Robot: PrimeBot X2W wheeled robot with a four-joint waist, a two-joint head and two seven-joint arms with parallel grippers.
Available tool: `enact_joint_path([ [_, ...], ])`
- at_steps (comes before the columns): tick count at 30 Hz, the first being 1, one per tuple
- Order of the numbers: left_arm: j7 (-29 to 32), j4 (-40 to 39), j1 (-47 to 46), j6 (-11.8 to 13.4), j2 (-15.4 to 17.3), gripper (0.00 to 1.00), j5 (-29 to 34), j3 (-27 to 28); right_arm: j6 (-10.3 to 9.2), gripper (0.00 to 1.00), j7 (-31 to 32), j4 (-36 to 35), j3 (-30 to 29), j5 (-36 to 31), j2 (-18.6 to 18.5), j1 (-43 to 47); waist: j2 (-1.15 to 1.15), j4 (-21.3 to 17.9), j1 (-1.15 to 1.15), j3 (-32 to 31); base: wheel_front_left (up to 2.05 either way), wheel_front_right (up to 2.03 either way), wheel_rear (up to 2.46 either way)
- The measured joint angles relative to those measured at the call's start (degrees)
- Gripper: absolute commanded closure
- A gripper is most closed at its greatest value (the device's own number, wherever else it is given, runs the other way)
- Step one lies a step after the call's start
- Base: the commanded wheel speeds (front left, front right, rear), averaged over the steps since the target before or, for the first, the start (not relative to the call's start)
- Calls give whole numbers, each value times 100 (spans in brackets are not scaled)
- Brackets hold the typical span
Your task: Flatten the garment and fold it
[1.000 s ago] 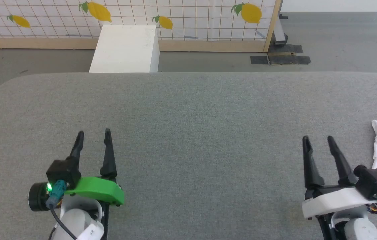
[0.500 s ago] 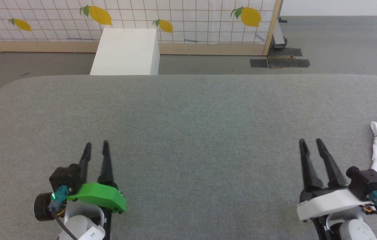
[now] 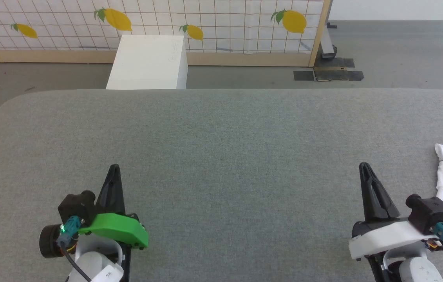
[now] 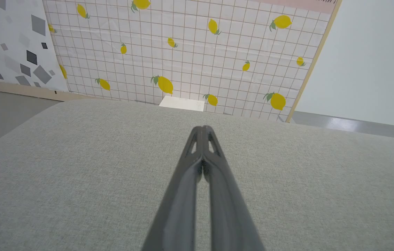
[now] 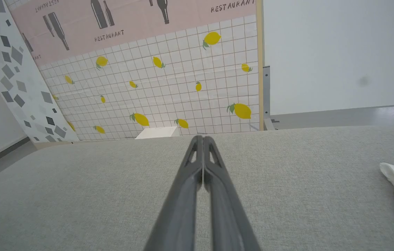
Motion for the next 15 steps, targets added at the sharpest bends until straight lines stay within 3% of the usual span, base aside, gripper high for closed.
enact_joint_path([
  [15,177,-186,112,0,0,100,189,3,0,100,178,-114,-2,-167,0,1,0,-6,0,-37,0,0,0],
])
